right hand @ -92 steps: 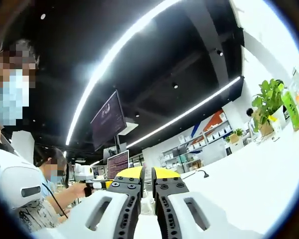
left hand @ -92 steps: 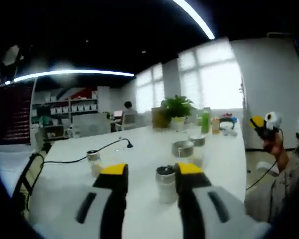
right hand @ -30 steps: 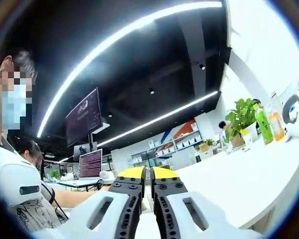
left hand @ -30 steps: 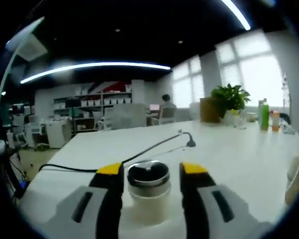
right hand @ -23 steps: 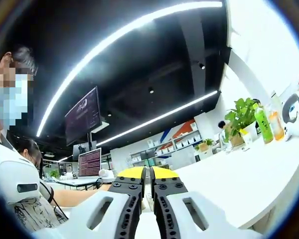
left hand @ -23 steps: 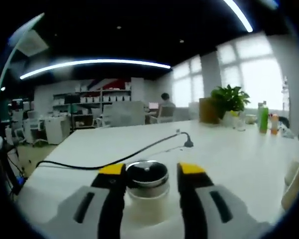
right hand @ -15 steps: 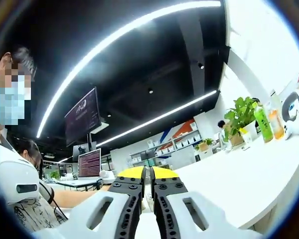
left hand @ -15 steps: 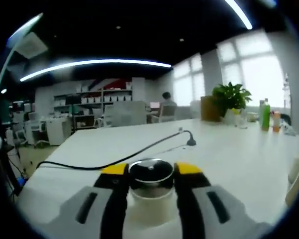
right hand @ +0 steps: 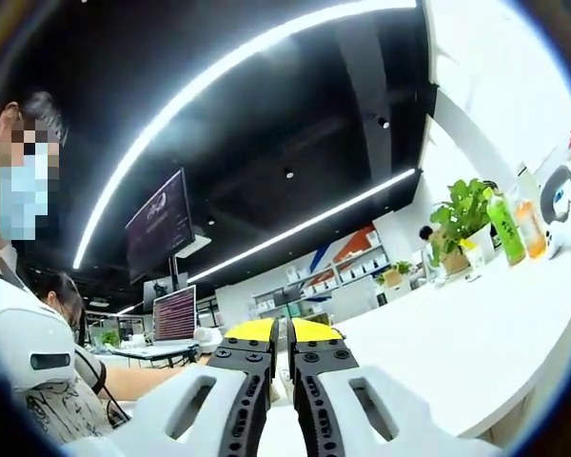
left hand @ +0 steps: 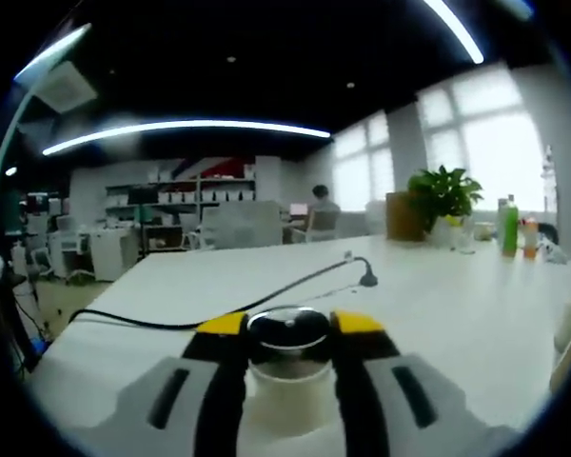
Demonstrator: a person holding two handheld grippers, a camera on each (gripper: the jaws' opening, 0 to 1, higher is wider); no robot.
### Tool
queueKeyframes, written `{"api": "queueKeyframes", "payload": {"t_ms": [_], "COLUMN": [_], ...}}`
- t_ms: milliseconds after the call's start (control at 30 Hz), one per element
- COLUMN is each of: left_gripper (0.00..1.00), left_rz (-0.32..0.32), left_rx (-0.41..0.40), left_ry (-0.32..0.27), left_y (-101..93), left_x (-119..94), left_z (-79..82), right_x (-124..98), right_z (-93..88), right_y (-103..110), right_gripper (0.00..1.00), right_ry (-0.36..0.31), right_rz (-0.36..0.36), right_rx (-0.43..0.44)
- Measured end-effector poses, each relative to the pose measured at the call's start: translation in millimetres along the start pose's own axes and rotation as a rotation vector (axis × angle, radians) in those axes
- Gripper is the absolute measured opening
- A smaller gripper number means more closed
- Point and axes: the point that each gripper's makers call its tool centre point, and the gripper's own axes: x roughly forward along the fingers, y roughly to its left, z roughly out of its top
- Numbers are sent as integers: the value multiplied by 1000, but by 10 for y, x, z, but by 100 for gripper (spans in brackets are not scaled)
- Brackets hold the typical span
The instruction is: Rotate the seasoning bottle until the label or dispensing opening points toward the visible target arrow and the bottle remains upright within the marked orientation range
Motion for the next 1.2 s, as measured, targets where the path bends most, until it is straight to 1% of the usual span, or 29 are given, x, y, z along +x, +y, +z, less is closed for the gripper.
{"api": "queueKeyframes", "payload": {"t_ms": [100,167,233,267,300,333,400,433,467,500,533,700,767,800,833,867,933,1033,1200], "left_gripper": [35,34,34,34,34,34,34,34,34,34,34,34,34,34,34,34,34,34,34], "left_rz": [16,31,27,24,9,1,-3,-7,-16,-38,-47,-60,-72,-82,-111,-104,-106,-104,-102], "left_rx": [-7,-8,-15,-31,-32,-24,20,21,14,-38,-51,-25,-33,-36,-34,-40,-14,3,2], "left_ry": [-14,-11,-12,-13,-13,-8,-3,-6,-10,-19,-19,-26,-20,-17,1,0,5,7,-5], "left_y": [36,47,32,21,-5,-29,-59,-70,-89,-128,-135,-203,-234,-253,-302,-306,-338,-354,-393], "left_x": [21,20,13,-6,-23,-42,-82,-104,-139,-174,-204,-366,-457,-505,-556,-623,-729,-872,-1097], "left_z": [5,4,6,15,28,36,70,95,122,157,173,215,215,212,182,166,146,144,194], "right_x": [38,45,48,48,44,40,34,33,35,37,42,95,120,134,148,167,221,291,370], "right_z": [-31,-37,-32,-27,-19,-11,3,10,17,22,25,17,21,23,22,16,-17,-68,-128], "right_y": [14,22,14,5,-11,-28,-64,-79,-89,-97,-101,-77,-56,-44,-34,-26,10,73,134], "right_gripper": [2,2,2,2,2,2,2,2,2,2,2,2,2,2,2,2,2,2,2], "right_ry": [11,12,11,10,10,8,2,-1,-5,-8,-10,-7,-5,-4,-4,-2,7,24,43], "right_rz": [18,27,31,32,32,32,31,31,33,35,38,72,86,96,106,117,147,192,252], "right_rx": [15,22,27,29,29,31,40,46,51,55,59,78,82,85,88,95,113,129,151]}}
